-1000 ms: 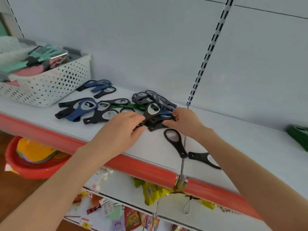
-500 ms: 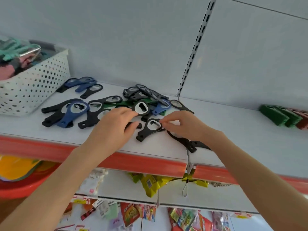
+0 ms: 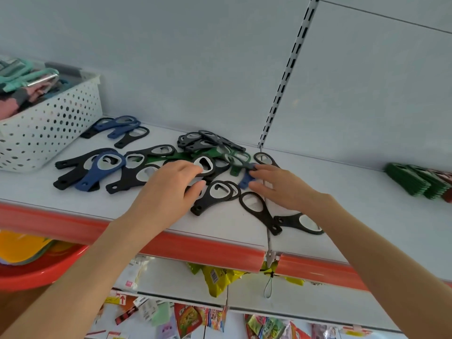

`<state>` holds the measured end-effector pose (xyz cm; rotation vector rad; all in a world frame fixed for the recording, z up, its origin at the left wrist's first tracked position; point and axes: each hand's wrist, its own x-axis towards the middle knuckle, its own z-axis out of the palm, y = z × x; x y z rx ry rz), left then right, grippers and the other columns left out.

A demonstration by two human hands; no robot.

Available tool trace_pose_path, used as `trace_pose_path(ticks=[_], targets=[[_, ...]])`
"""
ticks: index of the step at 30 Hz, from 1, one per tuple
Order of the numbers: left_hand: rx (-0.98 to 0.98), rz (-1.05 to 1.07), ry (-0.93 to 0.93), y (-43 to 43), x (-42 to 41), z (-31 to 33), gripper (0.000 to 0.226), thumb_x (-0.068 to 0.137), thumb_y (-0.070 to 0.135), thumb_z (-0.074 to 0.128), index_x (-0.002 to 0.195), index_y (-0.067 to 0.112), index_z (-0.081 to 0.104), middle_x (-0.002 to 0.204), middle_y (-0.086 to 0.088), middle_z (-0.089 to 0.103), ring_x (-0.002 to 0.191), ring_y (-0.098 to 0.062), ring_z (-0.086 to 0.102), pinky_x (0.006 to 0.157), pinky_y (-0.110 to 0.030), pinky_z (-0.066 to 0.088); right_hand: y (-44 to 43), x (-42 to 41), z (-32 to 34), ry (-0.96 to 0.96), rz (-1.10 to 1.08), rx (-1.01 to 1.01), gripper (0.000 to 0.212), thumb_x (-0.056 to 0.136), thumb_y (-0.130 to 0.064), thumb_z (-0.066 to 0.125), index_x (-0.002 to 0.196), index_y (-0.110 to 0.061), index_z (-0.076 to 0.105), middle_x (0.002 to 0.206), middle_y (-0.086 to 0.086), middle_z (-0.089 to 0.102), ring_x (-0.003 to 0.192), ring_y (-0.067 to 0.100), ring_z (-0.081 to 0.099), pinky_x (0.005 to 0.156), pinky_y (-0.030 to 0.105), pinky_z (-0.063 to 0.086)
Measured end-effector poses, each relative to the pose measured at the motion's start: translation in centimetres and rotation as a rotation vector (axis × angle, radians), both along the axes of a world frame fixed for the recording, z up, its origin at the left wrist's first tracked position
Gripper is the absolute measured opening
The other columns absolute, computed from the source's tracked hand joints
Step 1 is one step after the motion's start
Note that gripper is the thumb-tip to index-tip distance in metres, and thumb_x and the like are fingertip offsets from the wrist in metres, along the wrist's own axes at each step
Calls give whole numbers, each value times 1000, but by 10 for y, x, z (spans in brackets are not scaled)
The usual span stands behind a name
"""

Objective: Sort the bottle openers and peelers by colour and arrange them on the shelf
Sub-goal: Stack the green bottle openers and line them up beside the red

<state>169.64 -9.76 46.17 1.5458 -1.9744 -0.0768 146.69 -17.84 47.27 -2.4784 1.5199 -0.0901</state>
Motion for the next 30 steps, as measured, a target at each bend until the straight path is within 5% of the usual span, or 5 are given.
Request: trace_pose_path(ticks=[5,8,12,30], targets=[[1,14,9,-6,-4,0,29,87,14,61,112,0,63,109,-14,64,104,-31,58,87,-38,44,0,-1,17,-8,-87,-82,31,90,-45,49,89,-19,66,104,1,62,93,21,57,81,36,48],[-1,17,-1,-8,-6,1,29,88,18,60,110,0,64,106,-14,65,101,-32,60,85,-40,46,-18,22,17,-106,-169,-141,29,92,-39,47,99,-15,63,104,4,64,96,24,59,82,37,49],[1,37,-11,-9,-8,1,31,88,23,56,110,2,64,105,-12,65,99,-30,60,84,-39,47,-47,49,14,54,-243,-83,47,90,-48,47,113,-9,56,115,10,59,107,28,54,76,31,40],[-11,56,31,-20,-20,4,31,90,20,56,117,7,61,110,-7,62,108,-24,55,88,-30,40,-71,41,12,-77,-143,93,64,78,-42,69,124,-5,45,125,11,52,114,26,49,96,37,42]])
